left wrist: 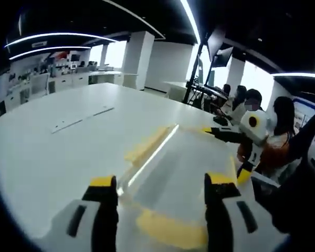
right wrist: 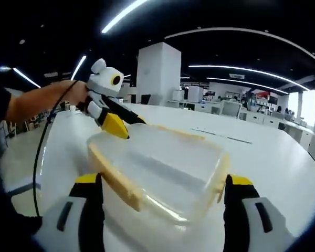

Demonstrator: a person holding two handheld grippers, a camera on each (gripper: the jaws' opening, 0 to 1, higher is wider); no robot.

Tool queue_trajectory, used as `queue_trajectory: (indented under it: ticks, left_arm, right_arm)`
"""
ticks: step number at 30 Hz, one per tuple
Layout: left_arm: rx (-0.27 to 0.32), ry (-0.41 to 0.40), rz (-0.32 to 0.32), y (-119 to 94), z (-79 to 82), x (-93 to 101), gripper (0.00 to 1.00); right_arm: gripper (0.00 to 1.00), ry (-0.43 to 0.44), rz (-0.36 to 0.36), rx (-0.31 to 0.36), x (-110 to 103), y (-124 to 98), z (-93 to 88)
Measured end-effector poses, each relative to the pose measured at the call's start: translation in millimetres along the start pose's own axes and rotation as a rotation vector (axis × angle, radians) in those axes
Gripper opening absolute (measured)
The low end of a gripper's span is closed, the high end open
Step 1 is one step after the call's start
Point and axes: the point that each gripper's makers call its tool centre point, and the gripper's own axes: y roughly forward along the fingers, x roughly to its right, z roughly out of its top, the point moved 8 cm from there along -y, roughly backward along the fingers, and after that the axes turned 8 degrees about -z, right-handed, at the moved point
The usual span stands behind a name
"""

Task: Snap each plastic latch of the storage box into its locked position after aligning the lid with the box until every specified latch is closed and the lid sits flush.

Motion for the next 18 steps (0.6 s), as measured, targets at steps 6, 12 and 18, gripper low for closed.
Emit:
queue_trajectory:
  ticks: [6,12,18]
  left_arm:
    - [-0.007,0.006,0.002,-0.1,-0.4,1.8,0.66]
    - [0.006,0.009,0.005,-0.2,-3.4,4.7,0.66]
    - [0.006,0.009,0.008,-0.9,-4.9,6.3,0.65]
  right_arm:
    - [0.91,0.025,-0.009,0.017,-3.5,-1.9,-3.2]
    - [0.89,0.018,-0.010,0.008,-4.5,-1.9,-3.0]
    - [0.88,0.020,-0.007,-0.017,-4.3,0.7,-3.2]
